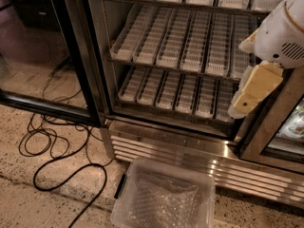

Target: Pick coke can from top shelf of fridge

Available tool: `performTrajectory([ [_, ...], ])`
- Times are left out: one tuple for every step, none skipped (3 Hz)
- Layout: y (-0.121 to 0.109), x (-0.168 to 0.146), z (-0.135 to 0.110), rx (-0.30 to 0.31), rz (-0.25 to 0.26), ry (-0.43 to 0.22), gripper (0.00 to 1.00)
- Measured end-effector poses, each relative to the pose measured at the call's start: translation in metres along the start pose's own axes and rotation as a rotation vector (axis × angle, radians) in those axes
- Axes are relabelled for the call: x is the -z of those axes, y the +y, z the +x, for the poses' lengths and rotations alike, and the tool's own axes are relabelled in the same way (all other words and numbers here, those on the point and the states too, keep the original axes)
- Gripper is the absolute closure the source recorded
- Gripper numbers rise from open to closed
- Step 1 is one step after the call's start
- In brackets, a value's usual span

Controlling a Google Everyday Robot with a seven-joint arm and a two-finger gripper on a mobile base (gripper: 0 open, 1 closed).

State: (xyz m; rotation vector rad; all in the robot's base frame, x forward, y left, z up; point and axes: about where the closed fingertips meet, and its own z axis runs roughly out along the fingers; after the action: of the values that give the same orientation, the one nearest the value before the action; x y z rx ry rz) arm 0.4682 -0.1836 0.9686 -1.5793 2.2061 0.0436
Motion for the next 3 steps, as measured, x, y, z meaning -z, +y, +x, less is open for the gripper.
performTrajectory([
  [0.0,0.0,-0.001,-0.001,0.0,-0.002,0.0],
  [-0.004,-0.013,-0.022,-0.049,0.022,-0.08,0.0],
  [-0.013,-0.048,-0.077,-0.175,0.019,-0.234,0.0],
])
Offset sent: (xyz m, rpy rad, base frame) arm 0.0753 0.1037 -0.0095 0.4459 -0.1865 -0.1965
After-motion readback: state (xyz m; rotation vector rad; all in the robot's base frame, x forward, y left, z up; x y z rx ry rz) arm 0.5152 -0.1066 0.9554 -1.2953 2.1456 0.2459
